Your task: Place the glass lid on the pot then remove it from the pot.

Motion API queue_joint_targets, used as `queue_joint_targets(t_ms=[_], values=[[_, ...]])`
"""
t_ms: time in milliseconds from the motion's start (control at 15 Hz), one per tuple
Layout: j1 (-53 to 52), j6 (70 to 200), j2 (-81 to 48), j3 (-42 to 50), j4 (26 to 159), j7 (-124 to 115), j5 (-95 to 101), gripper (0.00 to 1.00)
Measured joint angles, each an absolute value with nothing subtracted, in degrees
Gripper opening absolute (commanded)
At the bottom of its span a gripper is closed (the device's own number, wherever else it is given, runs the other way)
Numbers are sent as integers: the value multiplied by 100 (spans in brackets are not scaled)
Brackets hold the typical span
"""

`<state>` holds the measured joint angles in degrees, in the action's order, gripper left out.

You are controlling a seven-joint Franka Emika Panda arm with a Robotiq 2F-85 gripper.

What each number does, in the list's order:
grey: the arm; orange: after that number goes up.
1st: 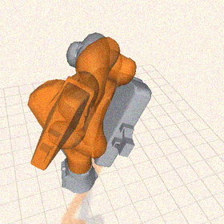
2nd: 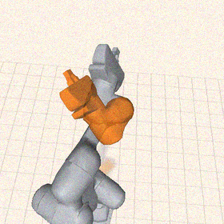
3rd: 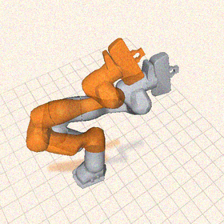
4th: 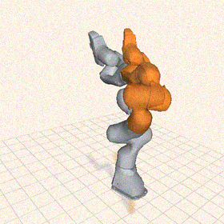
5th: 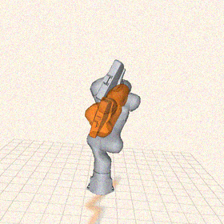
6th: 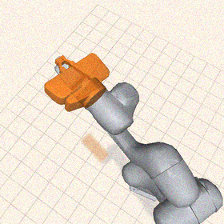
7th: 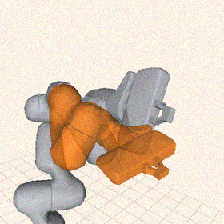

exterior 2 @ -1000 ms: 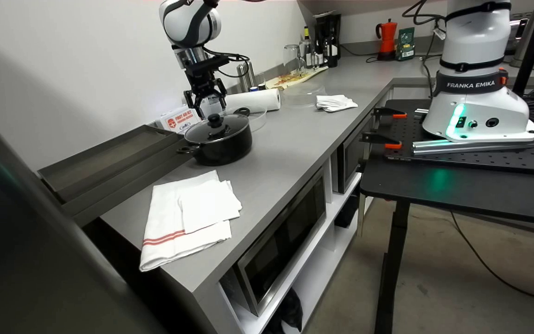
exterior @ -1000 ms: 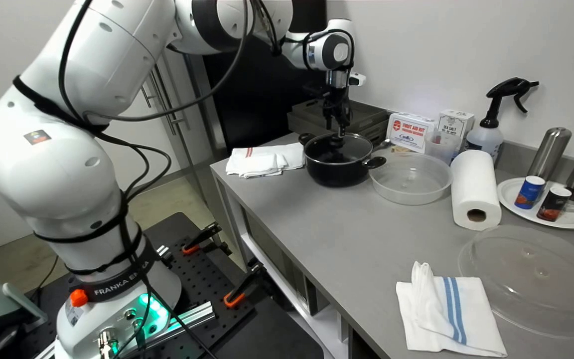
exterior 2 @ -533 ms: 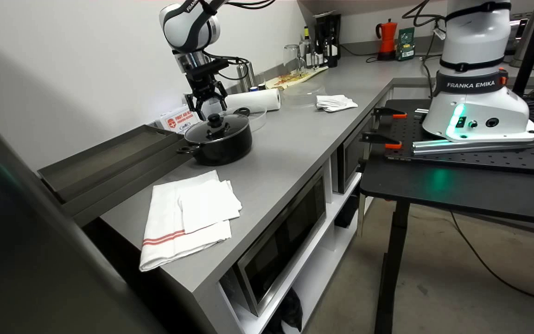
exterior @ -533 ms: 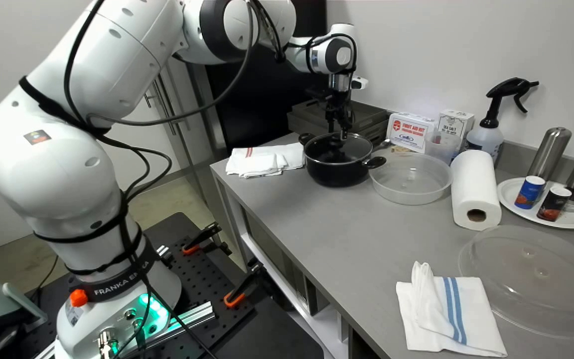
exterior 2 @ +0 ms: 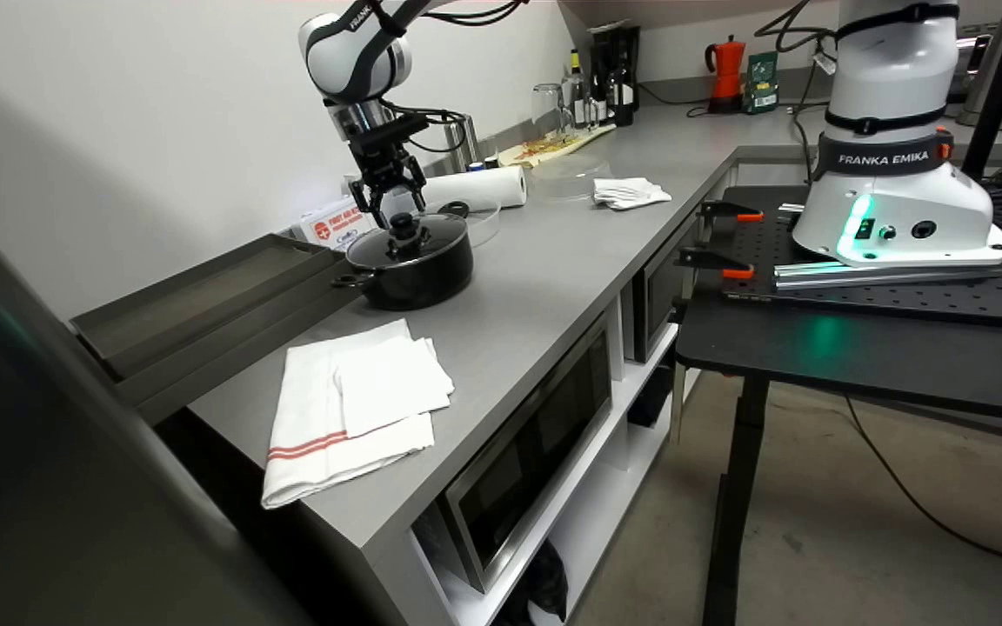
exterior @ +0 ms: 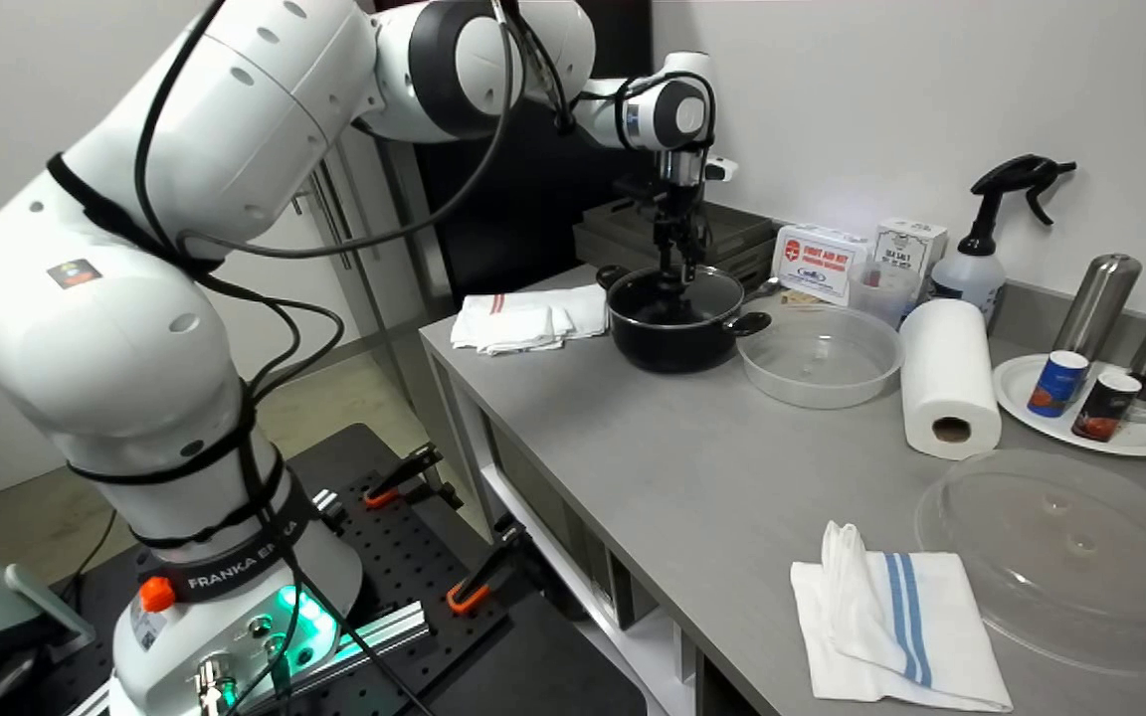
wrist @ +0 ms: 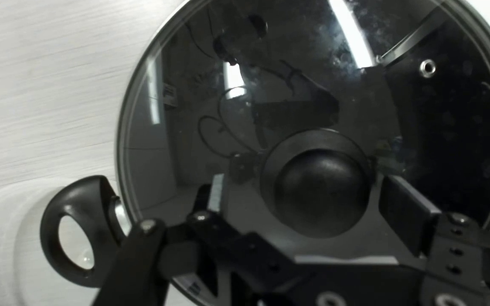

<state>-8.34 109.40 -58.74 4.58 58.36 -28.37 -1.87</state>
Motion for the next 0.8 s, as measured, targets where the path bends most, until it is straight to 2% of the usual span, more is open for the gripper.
queue_joint_targets(t_ms=[267, 800], values=[[-836, 10903, -5906, 452, 5743, -2837, -188, 27], [-841, 10872, -5931, 445, 5677, -2837, -187, 25]])
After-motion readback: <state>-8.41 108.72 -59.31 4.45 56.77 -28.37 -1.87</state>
